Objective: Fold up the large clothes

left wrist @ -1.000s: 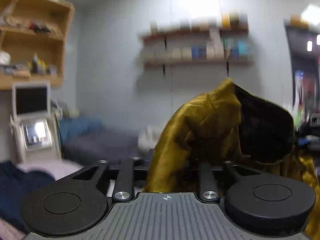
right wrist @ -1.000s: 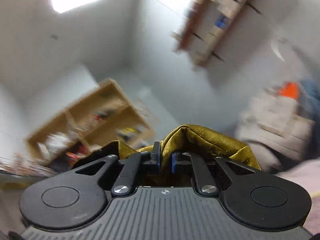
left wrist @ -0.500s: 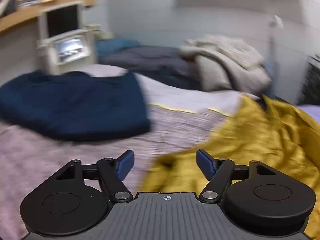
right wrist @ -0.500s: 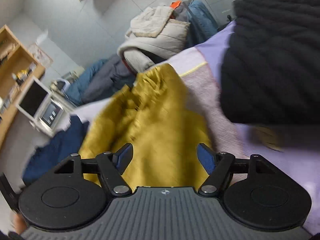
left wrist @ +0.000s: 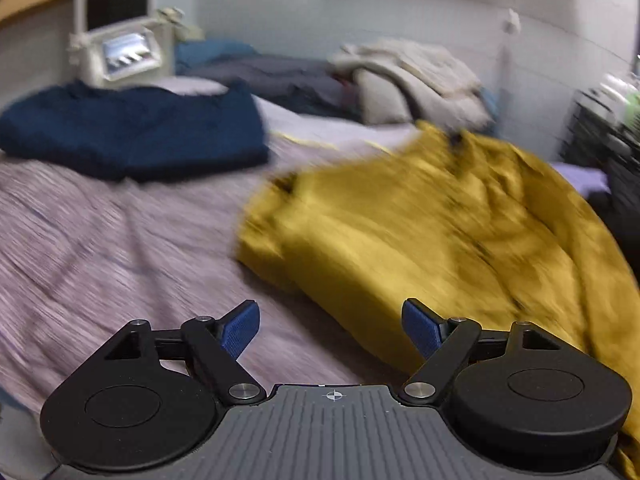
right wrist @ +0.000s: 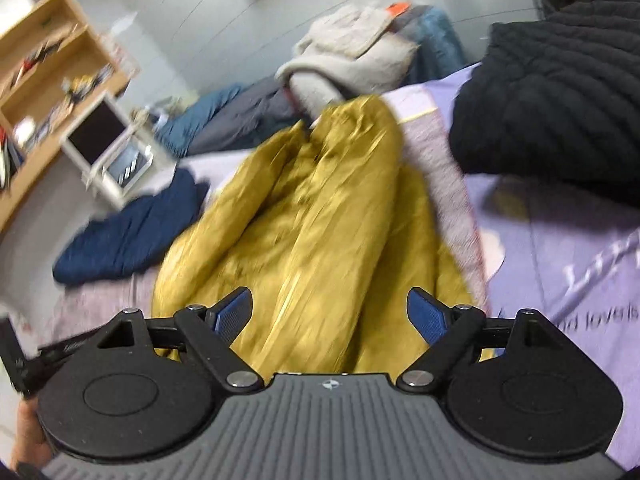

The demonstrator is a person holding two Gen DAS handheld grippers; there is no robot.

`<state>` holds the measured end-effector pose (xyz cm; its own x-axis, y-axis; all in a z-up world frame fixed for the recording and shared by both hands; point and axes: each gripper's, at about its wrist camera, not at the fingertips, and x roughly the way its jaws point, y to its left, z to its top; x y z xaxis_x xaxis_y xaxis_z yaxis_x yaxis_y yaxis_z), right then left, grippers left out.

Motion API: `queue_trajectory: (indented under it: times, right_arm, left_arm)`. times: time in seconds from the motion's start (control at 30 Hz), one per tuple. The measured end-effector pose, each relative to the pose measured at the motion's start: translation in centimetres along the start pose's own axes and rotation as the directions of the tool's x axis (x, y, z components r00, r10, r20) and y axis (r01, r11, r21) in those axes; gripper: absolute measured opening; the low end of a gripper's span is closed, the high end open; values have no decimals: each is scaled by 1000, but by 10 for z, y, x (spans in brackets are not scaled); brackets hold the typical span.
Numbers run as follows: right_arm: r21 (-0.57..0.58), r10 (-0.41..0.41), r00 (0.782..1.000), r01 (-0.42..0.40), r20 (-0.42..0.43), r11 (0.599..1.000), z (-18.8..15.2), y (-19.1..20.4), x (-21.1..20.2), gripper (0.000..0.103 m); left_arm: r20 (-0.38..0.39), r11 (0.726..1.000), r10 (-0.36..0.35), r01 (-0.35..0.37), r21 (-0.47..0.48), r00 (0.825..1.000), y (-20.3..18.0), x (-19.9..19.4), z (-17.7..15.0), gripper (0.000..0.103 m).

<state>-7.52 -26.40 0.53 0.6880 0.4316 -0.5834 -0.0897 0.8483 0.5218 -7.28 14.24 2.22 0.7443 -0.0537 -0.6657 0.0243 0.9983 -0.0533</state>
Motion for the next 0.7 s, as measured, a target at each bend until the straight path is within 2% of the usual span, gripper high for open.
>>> queue_trajectory:
  times: [0.07, 0.1, 0.23, 0.4, 0.43, 0.47, 0.5, 0.53, 0.57, 0.6, 0.63, 0.7]
  right_arm:
    - [-43, 13, 999, -15, -42, 999, -13, 12, -4, 88]
    - [-55, 16, 998, -19, -58, 998, -20, 18, -7, 89]
    - [-85, 42, 989, -54, -144, 995, -46, 29, -18, 89]
    - [-142, 55, 976, -86, -211, 986, -67, 41, -15, 90]
    - [-165, 42, 975, -79, -217, 983, -68, 44, -11, 88]
    - [-190, 28, 976, -70, -216, 979, -69, 47, -8, 86]
    - [-216, 14, 977, -61, -212, 974, -70, 49, -4, 72]
    - [-242, -2, 978, -49, -207, 969, -72, 50, 0, 49]
    - [-256, -20, 978, -34, -206, 966, -72, 50, 5, 34]
    - [-245, -21, 976, -34, -218, 969, -72, 48, 10, 10]
    - [-212, -6, 974, -44, -227, 976, -71, 44, 13, 8]
    - [-172, 34, 977, -71, -208, 983, -66, 41, 9, 6]
  left_arm:
    - [-34, 999, -41, 42, 18, 999, -15, 5, -9, 103]
    - [-41, 999, -40, 41, 28, 998, -20, 8, -12, 103]
    - [-49, 997, 47, -43, 68, 998, -31, 30, -20, 103]
    - [-66, 997, 46, -42, 59, 997, -32, 50, -21, 103]
    - [-70, 997, 45, -40, 62, 997, -33, 53, -21, 100]
    - [-72, 998, 34, -30, 61, 997, -35, 56, -21, 93]
    - [-71, 998, 28, -24, 57, 997, -35, 57, -20, 91]
    - [-70, 998, 28, -25, 54, 997, -35, 58, -20, 87]
    - [-63, 998, 30, -27, 53, 998, -34, 59, -18, 76]
    - [-52, 998, 31, -28, 55, 998, -34, 58, -17, 70]
    - [-34, 998, 30, -28, 58, 999, -33, 56, -16, 60]
    - [19, 997, 29, -30, 66, 999, -30, 48, -12, 54]
